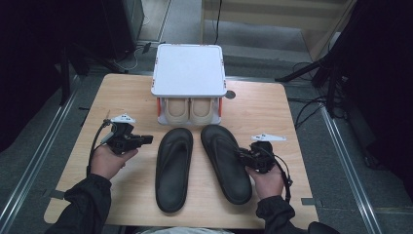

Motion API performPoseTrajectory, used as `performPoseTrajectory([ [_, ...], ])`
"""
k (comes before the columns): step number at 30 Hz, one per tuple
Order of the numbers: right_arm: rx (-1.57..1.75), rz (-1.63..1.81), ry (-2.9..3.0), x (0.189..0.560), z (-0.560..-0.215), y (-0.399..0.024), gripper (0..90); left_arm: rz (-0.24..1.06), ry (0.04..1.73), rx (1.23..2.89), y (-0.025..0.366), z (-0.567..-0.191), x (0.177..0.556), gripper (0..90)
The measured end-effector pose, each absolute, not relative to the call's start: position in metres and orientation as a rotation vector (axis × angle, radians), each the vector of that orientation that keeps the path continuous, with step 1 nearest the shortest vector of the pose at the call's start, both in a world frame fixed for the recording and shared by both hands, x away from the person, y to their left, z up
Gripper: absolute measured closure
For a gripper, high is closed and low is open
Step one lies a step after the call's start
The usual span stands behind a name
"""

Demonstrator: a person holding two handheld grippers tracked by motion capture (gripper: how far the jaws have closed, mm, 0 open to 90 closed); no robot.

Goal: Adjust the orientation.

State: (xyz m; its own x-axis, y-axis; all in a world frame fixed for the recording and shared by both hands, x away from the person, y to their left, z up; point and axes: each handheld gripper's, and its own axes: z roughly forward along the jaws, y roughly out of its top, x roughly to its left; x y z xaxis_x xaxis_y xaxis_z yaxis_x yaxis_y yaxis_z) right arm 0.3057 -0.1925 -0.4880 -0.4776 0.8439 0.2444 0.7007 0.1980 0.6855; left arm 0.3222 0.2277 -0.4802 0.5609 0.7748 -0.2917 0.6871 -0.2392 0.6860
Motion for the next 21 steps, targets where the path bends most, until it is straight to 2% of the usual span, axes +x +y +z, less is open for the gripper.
performPoseTrajectory([
  [21,1.468,1.108,2.342,0.308,-0.505,-0.165,73.1,0.174,1.127,2.030,0.222,-0.484,0.320,89.6],
])
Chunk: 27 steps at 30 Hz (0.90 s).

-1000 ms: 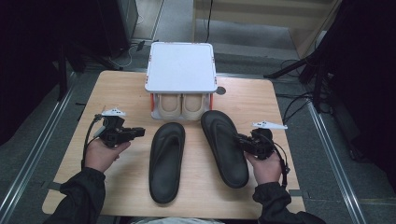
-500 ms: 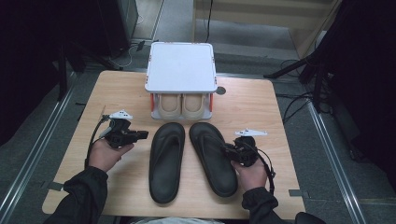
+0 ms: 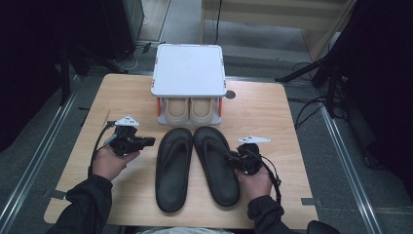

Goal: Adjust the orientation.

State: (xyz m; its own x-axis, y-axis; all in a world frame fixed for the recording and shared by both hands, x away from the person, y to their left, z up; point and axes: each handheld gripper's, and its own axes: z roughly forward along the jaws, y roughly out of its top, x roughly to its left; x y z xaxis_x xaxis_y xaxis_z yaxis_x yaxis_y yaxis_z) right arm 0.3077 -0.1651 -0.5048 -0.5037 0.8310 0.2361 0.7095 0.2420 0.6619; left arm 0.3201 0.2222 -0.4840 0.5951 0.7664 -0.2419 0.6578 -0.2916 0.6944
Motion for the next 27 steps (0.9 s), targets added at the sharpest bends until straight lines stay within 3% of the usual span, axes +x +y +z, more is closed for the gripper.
performPoseTrajectory([
  [5,1.453,1.110,2.358,0.305,-0.505,-0.164,71.2,0.160,1.130,2.031,0.222,-0.487,0.321,89.6],
  [8,1.442,1.143,2.372,0.306,-0.502,-0.166,60.5,0.143,1.143,2.027,0.221,-0.490,0.320,89.6],
  [11,1.372,1.182,2.351,0.302,-0.491,-0.170,60.0,0.130,1.147,2.033,0.221,-0.491,0.318,89.6],
  [13,1.339,1.223,2.336,0.300,-0.484,-0.173,64.5,0.124,1.149,2.037,0.221,-0.493,0.318,89.6],
  [17,1.326,1.257,2.333,0.301,-0.480,-0.183,89.6,0.119,1.159,2.048,0.220,-0.496,0.316,89.6],
  [27,1.390,1.173,2.372,0.317,-0.494,-0.185,90.0,0.098,1.155,2.139,0.211,-0.509,0.312,89.7],
])
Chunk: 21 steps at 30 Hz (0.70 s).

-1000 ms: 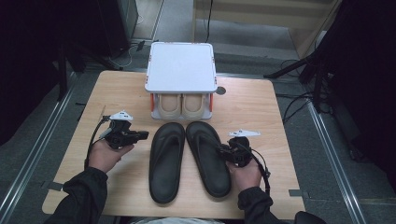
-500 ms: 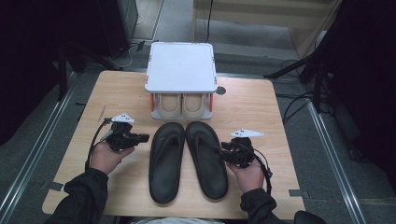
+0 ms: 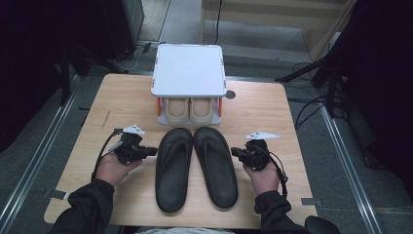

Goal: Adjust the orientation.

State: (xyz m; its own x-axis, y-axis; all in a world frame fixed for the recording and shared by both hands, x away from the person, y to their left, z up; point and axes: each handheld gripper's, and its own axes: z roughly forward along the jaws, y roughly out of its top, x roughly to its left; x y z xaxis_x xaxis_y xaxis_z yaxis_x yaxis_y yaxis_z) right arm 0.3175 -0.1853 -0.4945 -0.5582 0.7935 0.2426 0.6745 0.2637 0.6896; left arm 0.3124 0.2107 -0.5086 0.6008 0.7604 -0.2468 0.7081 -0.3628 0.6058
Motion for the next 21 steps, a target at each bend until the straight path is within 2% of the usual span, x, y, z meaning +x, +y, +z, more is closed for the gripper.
performPoseTrajectory([
  [6,1.374,1.150,2.406,0.320,-0.497,-0.178,90.0,0.096,1.131,2.199,0.203,-0.513,0.310,89.7],
  [21,1.357,1.150,2.430,0.321,-0.501,-0.172,90.0,0.028,1.076,2.215,0.187,-0.513,0.300,89.6],
])
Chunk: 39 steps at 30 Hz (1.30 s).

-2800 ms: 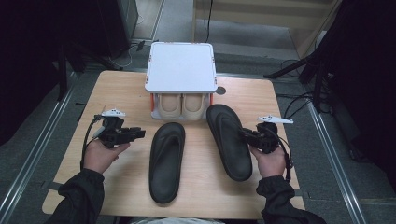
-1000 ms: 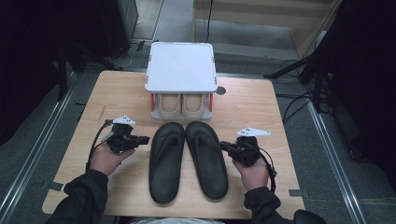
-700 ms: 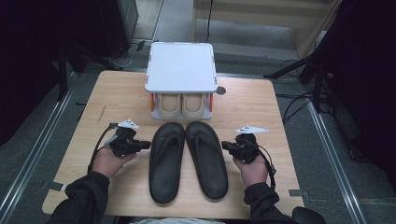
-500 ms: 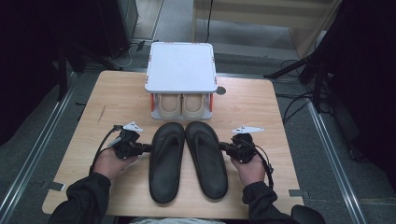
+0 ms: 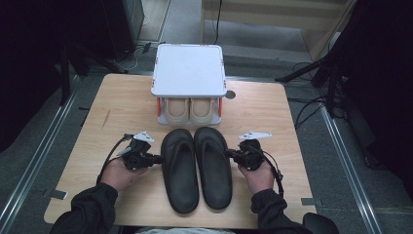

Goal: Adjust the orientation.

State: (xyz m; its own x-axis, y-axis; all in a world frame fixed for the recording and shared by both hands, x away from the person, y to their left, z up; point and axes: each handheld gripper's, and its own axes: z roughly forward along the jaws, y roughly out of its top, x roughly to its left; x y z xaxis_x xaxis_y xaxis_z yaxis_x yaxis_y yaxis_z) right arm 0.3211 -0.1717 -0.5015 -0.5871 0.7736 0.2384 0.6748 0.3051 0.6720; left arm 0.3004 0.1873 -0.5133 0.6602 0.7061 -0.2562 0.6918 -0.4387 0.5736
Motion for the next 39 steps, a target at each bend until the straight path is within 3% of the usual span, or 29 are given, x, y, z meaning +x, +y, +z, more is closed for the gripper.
performPoseTrajectory([
  [15,1.305,1.268,2.333,0.310,-0.478,-0.172,85.8,0.006,1.096,2.070,0.204,-0.495,0.301,84.4],
  [25,1.290,1.304,2.276,0.292,-0.474,-0.150,70.4,0.040,1.088,2.027,0.209,-0.483,0.296,62.7],
  [39,1.368,1.300,2.290,0.273,-0.496,-0.105,55.3,0.059,1.112,1.991,0.218,-0.482,0.301,58.3],
])
